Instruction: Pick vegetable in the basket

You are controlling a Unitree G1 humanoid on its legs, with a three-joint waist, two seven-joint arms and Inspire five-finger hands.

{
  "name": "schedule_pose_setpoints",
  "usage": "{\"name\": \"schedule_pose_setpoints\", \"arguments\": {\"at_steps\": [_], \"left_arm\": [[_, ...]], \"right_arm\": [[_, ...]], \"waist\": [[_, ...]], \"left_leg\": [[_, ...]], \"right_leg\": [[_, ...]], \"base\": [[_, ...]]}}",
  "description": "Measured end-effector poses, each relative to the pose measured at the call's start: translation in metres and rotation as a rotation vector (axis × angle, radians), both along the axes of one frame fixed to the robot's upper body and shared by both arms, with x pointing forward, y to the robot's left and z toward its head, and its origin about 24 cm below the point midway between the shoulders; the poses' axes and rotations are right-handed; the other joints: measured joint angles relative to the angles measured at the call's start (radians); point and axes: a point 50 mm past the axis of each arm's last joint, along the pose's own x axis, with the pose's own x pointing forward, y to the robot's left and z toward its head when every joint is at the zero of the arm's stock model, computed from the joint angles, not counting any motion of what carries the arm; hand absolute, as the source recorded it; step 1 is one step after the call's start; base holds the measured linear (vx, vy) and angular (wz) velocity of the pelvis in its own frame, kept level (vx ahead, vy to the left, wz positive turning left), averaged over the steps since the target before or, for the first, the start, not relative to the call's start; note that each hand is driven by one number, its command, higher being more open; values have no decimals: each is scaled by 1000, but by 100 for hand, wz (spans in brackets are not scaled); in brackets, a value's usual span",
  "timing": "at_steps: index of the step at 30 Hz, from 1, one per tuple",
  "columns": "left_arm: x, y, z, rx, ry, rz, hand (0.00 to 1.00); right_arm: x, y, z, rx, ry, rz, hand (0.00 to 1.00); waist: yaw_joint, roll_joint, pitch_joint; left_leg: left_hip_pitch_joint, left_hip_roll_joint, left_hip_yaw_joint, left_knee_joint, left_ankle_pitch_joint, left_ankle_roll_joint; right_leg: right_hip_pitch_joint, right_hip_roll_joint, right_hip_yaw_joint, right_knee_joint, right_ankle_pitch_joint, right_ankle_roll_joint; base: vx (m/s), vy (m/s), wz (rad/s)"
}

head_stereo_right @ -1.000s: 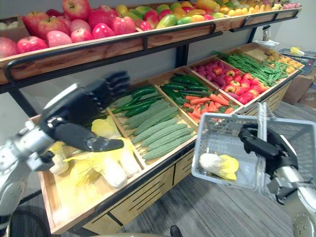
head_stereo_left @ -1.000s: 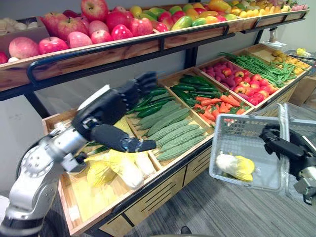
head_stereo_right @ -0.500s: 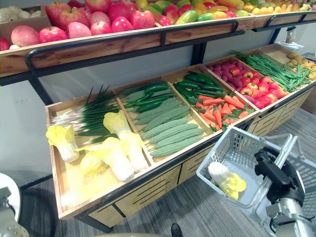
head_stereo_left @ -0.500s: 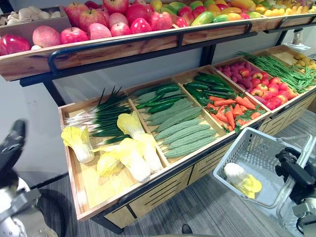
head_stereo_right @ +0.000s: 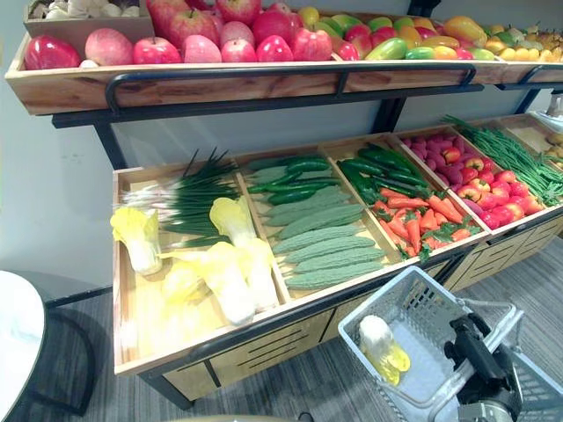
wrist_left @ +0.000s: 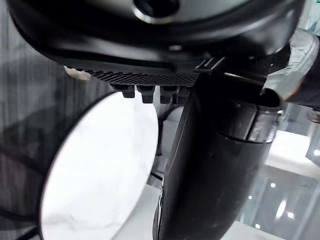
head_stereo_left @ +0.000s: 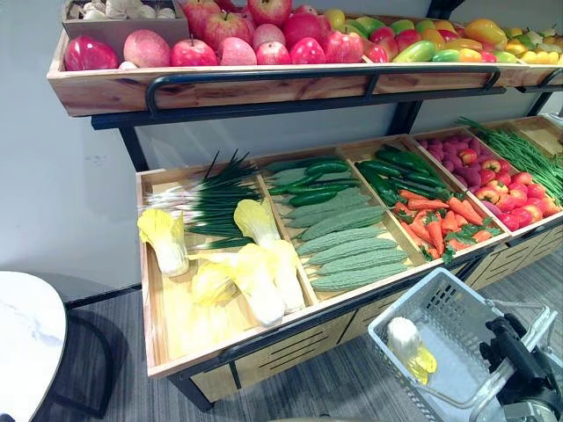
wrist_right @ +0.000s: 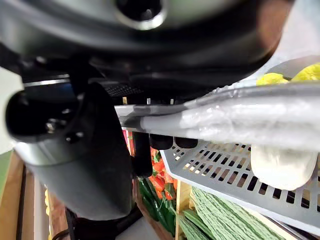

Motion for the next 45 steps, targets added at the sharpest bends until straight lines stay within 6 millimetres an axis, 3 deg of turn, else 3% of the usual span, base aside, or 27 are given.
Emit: {"name": "schedule_pose_setpoints", "arguments": {"at_steps": [8, 14, 17, 21, 24, 31, 45], "left_arm": [[-20, -31, -52, -294, 13, 48, 100], [-17, -60, -79, -496, 29, -53, 100], [1, -74, -88, -567, 34, -224, 100], [42, -90, -92, -602, 57, -530, 100], [60, -99, -93, -629, 60, -640, 100], [52, -120, -105, -794, 100, -732, 100], [63, -124, -103, -743, 95, -856, 100]], "right_arm": [[-15, 5, -47, 173, 118, -100, 0], [-29, 26, -85, 317, 215, -188, 0], [-32, 37, -101, 374, 260, -212, 0], [-23, 70, -121, 470, 284, -215, 0], [-17, 77, -125, 476, 273, -219, 0], [-19, 94, -137, 461, 357, -164, 0], [-14, 103, -140, 389, 396, -76, 0]], "waist": [[-2, 1, 8], [-1, 4, 11], [0, 12, 23], [1, 22, 50], [2, 28, 60], [10, 24, 69], [16, 29, 75]], "left_leg": [[28, 2, 2, -21, -1, 0], [48, 1, 1, -42, 0, -2], [59, 4, 0, -53, 0, -2], [66, 5, -2, -58, 2, -5], [68, 6, -1, -58, 3, -5], [73, 5, -4, -59, 7, -5], [100, 14, 3, -114, 33, -14]], "right_leg": [[19, 4, -5, 3, -15, 0], [29, 5, -15, 8, -29, 3], [36, 5, -24, 20, -39, 5], [36, 11, -28, 34, -46, 3], [36, 12, -36, 38, -46, 4], [43, 8, -52, 47, -48, 3], [51, 15, -61, 47, -54, -1]], "base": [[6, 9, 0], [23, 33, 3], [26, 27, 6], [16, 21, 1], [0, 0, 0], [-13, 13, 2], [-14, 6, 1]]}}
